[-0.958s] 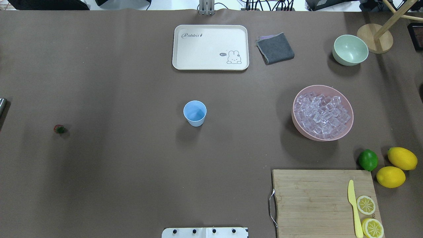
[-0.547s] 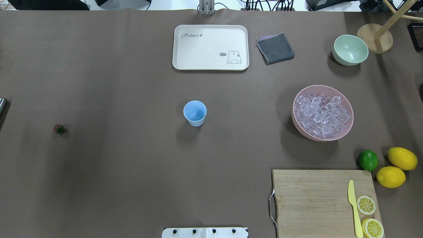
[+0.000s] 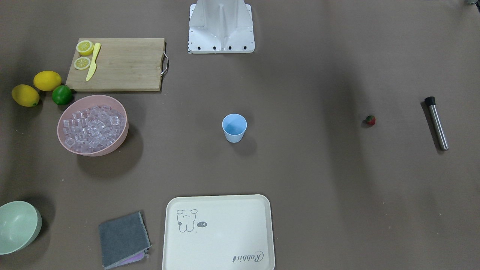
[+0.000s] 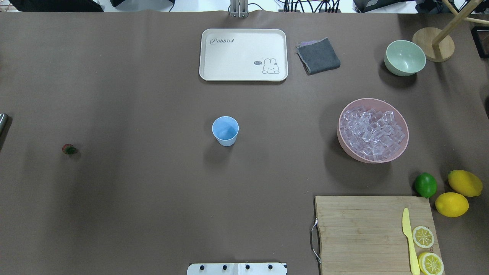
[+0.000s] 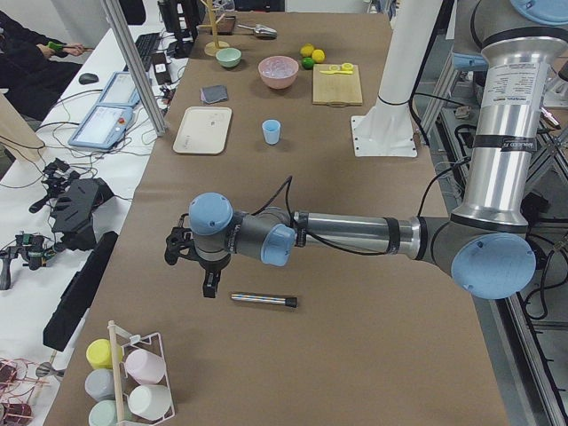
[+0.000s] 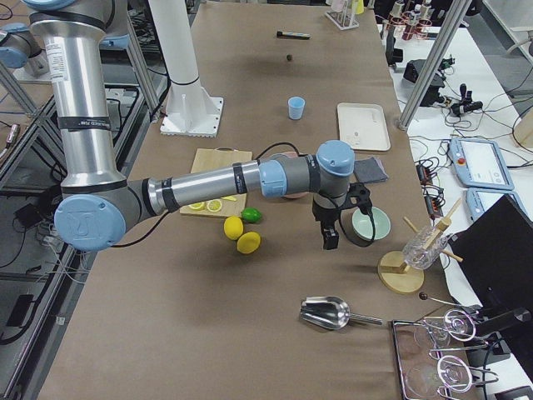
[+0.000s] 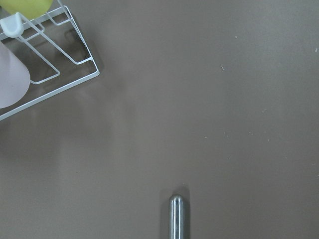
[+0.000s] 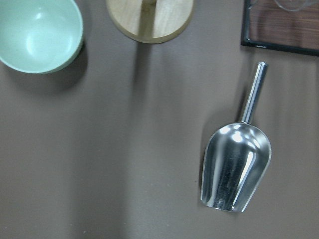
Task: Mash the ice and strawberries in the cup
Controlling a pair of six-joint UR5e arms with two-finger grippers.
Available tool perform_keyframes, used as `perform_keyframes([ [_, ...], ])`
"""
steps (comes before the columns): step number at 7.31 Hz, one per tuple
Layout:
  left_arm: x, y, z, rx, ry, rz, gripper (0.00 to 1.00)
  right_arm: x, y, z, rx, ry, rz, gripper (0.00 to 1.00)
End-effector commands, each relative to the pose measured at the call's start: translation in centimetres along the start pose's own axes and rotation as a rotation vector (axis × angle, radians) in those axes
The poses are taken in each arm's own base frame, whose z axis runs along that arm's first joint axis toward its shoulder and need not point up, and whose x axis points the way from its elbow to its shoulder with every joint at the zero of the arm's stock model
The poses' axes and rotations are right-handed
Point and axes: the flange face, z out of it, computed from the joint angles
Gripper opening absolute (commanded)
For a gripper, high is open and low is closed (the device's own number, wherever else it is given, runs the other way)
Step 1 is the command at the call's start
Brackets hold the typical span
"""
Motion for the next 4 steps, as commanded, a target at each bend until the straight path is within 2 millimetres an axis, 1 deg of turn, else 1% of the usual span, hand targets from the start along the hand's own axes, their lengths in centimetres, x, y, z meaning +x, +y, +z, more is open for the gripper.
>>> perform_keyframes([
  [1,0.0,0.0,0.0,0.000,0.001,0.000,0.98,-6.5,-0.9,-0.4,0.018,-0.025,-0.119,1.00],
  [2,0.0,0.0,0.0,0.000,0.001,0.000,0.98,-8.7,-1.4,0.2,0.010,-0.035,-0.152,1.00],
  [3,0.0,0.0,-0.1,0.004,0.001,0.003,0.98,-11.3,-2.4,1.0,-0.001,-0.041,-0.105,1.00],
  [4,-0.1,0.8,-0.1,0.002,0.001,0.001,0.98,-15.3,-3.3,1.5,0.002,-0.027,-0.025,1.00],
])
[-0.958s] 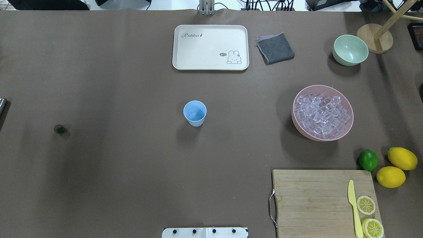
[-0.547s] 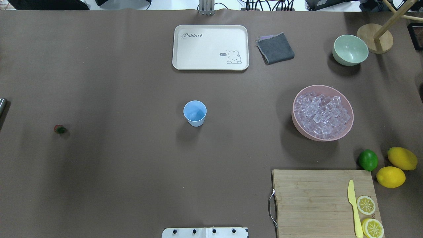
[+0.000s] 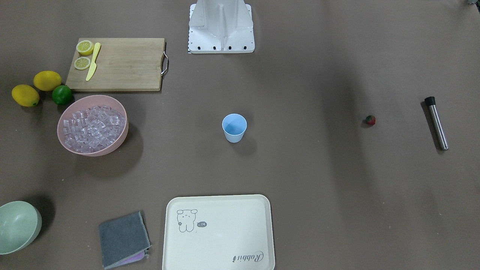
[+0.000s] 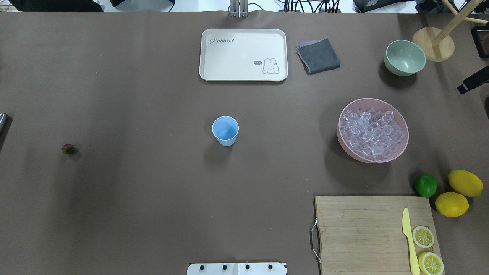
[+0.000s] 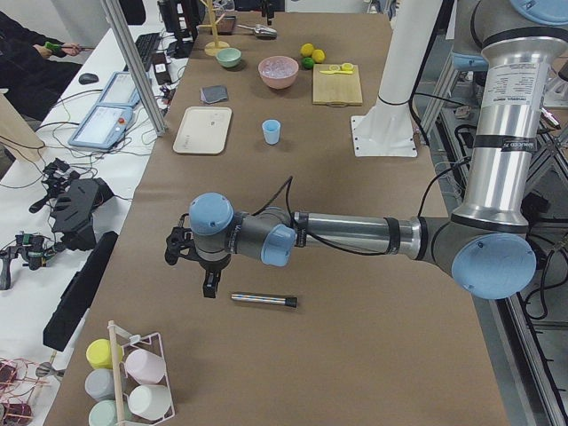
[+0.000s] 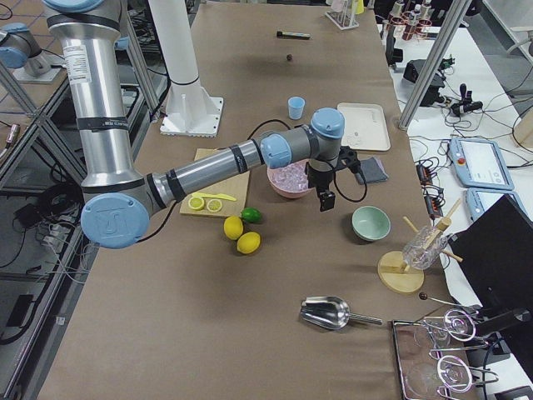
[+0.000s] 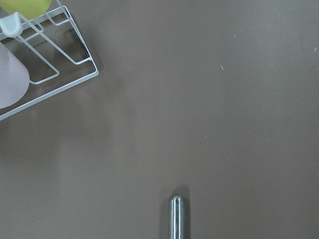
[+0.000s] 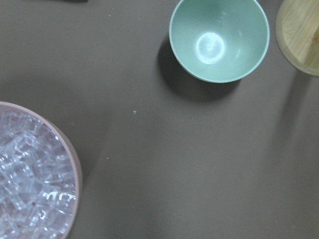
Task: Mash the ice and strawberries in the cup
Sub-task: 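Move the right gripper over the pink bowl of ice cubes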
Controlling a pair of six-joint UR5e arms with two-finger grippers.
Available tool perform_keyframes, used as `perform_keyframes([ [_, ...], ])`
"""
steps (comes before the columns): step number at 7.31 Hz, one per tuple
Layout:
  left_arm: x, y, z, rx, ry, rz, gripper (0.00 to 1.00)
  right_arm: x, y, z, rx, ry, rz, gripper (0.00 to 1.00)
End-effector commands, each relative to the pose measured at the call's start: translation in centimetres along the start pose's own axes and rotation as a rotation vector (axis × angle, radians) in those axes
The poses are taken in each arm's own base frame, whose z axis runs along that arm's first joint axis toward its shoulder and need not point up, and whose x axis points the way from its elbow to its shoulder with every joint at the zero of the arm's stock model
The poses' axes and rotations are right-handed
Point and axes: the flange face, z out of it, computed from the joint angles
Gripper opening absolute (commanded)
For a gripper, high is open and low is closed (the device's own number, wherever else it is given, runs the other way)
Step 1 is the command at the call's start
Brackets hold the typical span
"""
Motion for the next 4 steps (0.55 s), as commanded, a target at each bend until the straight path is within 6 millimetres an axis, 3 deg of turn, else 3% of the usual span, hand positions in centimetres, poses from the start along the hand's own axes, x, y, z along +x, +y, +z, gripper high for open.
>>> perform_keyframes([
  [1,0.0,0.8,-0.3,0.003,0.002,0.001,0.98,-7.8,-1.7,1.8,0.000,0.020,0.144,0.99],
  [3,0.0,0.9,-0.4,0.005,0.002,0.001,0.98,-12.3,-2.3,3.3,-0.001,0.032,0.290,0.99],
  [4,-0.2,1.2,-0.4,0.003,0.001,-0.004,0.98,-15.5,-2.7,3.9,0.013,0.040,0.383,0.99],
])
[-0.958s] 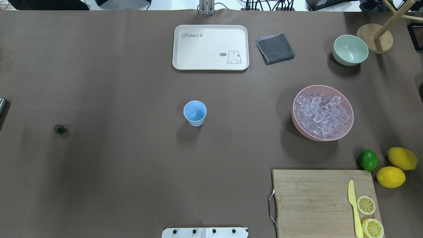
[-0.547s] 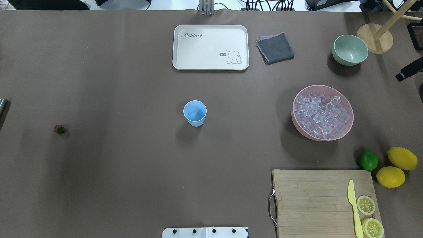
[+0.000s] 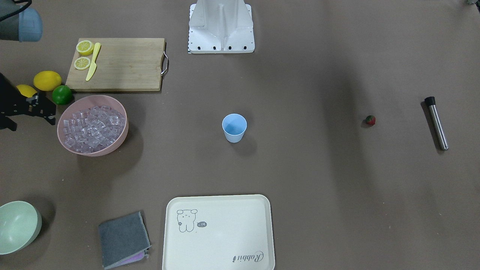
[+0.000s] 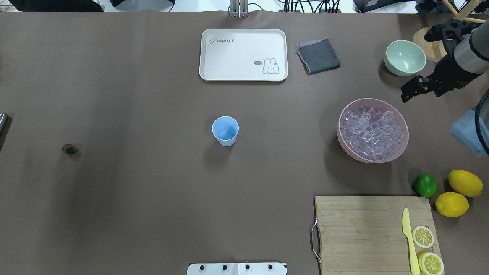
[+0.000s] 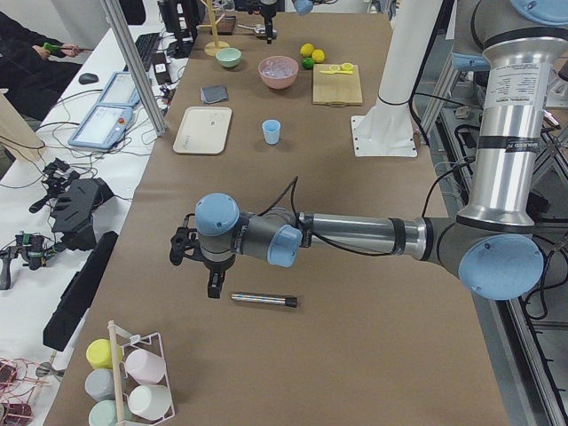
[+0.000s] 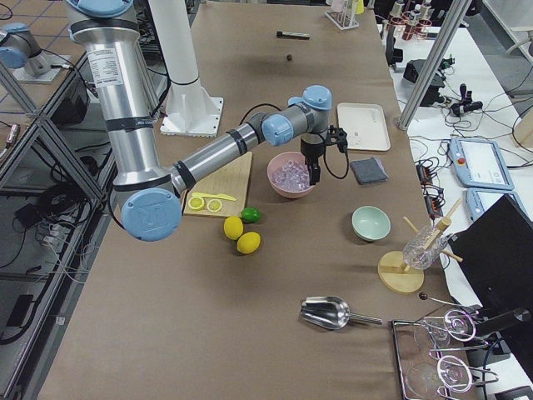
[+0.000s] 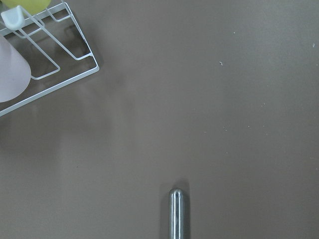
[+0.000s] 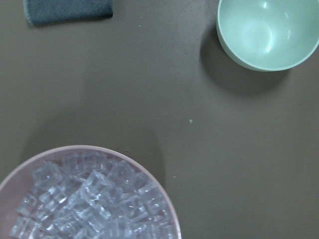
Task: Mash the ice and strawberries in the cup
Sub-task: 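Move the right gripper over the pink bowl of ice cubes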
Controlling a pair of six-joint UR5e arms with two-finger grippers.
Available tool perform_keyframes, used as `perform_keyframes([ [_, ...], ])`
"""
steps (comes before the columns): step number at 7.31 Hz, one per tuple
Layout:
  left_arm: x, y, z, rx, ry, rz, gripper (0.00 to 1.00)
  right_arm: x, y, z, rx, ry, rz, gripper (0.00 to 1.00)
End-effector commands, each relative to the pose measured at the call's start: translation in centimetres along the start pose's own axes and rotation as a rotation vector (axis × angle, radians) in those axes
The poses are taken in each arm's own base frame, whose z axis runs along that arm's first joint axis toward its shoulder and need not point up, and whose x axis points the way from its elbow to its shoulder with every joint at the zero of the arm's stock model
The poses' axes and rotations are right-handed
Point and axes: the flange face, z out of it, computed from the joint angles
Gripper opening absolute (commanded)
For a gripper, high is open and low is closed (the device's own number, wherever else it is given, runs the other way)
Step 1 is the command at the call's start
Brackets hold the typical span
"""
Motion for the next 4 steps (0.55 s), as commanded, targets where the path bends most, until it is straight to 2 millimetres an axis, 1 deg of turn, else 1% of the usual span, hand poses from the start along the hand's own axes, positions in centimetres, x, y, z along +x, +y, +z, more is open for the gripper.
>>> perform_keyframes([
  [1,-0.2,0.6,0.0,-0.002,0.000,-0.004,0.98,-7.7,1.7,2.0,0.052,0.044,0.195,0.99],
  [2,-0.2,0.5,-0.1,-0.001,-0.002,-0.007,0.98,-10.0,2.8,2.8,0.079,0.059,0.247,0.99],
  [3,-0.2,0.6,0.0,-0.002,-0.002,-0.007,0.98,-10.9,3.4,3.1,0.091,0.065,0.281,0.99],
  [4,-0.2,0.6,-0.1,0.000,-0.002,-0.005,0.98,-10.9,3.6,3.8,0.109,0.087,0.342,0.98],
])
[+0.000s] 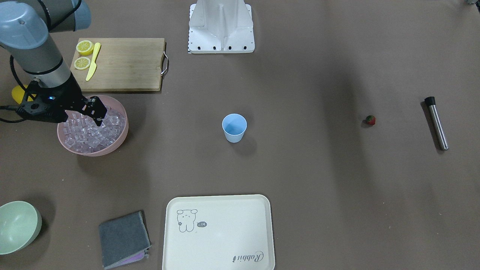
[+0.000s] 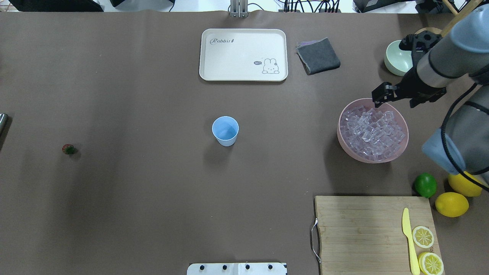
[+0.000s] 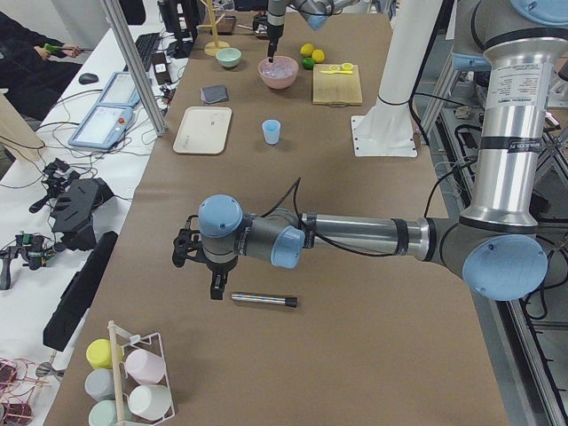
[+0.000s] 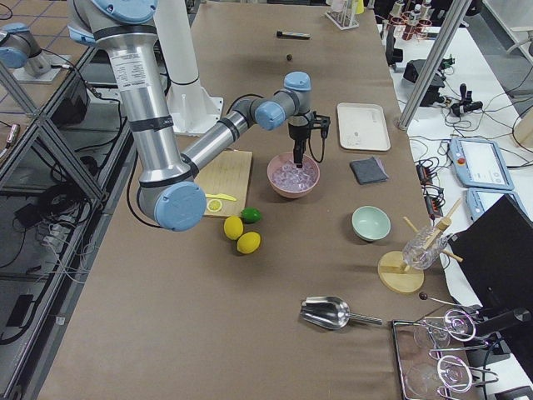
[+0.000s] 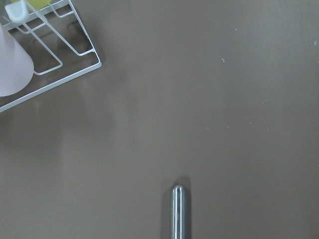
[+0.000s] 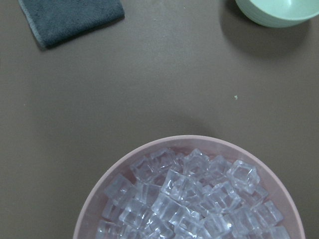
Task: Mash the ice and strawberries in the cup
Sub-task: 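Move the right gripper over the pink bowl of ice cubes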
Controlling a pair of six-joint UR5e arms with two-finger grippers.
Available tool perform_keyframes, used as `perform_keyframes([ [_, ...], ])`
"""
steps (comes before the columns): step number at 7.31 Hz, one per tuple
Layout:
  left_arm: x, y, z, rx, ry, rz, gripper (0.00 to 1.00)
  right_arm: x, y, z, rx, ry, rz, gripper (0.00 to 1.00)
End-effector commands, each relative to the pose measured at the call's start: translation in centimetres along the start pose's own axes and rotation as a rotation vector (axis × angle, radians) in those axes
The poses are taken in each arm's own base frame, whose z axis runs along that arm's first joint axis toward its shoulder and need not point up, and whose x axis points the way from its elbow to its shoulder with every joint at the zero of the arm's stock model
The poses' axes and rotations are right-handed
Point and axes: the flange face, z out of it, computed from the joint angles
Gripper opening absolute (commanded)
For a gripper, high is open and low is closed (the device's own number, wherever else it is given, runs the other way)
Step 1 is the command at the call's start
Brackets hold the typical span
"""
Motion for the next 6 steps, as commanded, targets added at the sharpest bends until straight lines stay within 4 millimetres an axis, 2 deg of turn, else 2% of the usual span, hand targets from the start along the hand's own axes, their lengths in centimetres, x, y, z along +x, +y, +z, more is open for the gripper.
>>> perform_keyframes([
  [1,0.1,0.0,-0.4,0.007,0.000,0.004,0.98,-0.6,1.0,0.8,0.032,0.032,0.117,0.95],
  [4,0.1,0.4,-0.5,0.009,0.000,0.003,0.98,-2.1,4.0,2.5,0.102,0.063,0.336,0.94],
  [5,0.3,0.3,-0.6,0.012,0.001,0.006,0.98,-2.7,5.6,3.8,0.144,0.087,0.370,0.94],
  [6,0.3,0.4,-0.6,0.012,0.001,0.006,0.98,-2.5,6.3,4.3,0.145,0.097,0.380,0.91],
])
